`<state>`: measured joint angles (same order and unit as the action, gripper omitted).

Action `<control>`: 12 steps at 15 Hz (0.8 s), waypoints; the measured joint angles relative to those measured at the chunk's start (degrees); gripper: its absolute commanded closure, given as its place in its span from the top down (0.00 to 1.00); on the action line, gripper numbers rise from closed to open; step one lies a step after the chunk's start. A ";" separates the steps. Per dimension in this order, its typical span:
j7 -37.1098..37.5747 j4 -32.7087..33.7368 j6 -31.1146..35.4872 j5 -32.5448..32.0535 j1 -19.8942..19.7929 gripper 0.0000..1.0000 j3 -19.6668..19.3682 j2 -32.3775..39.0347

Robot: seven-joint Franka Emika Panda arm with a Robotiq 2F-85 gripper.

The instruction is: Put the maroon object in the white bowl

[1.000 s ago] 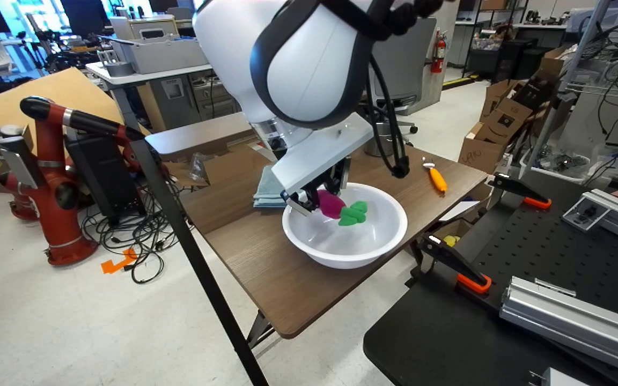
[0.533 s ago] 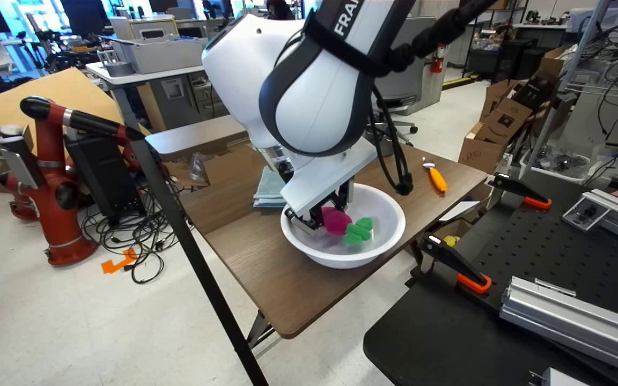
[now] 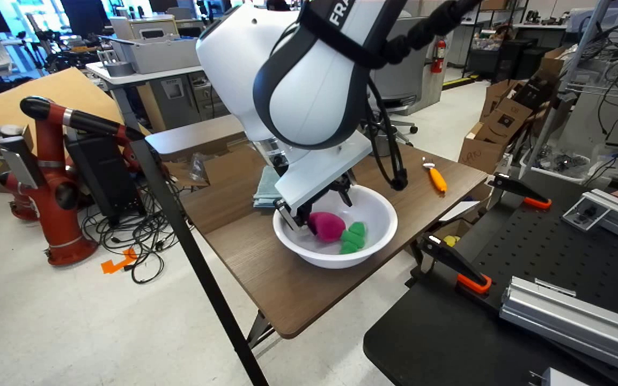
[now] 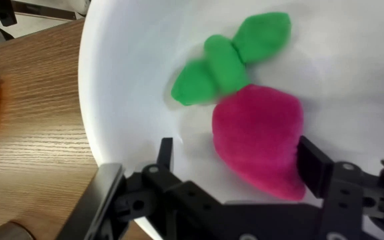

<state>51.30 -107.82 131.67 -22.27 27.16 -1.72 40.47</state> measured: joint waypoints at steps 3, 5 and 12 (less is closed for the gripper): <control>0.01 -0.75 0.13 -0.25 0.03 1.00 -0.04 -2.45; 0.01 -2.13 0.18 -0.41 -0.01 1.00 -0.16 -5.29; 0.09 -10.79 0.24 -0.79 -2.11 1.00 -0.10 -20.25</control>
<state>51.39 -118.60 131.91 -23.06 25.05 -1.82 20.22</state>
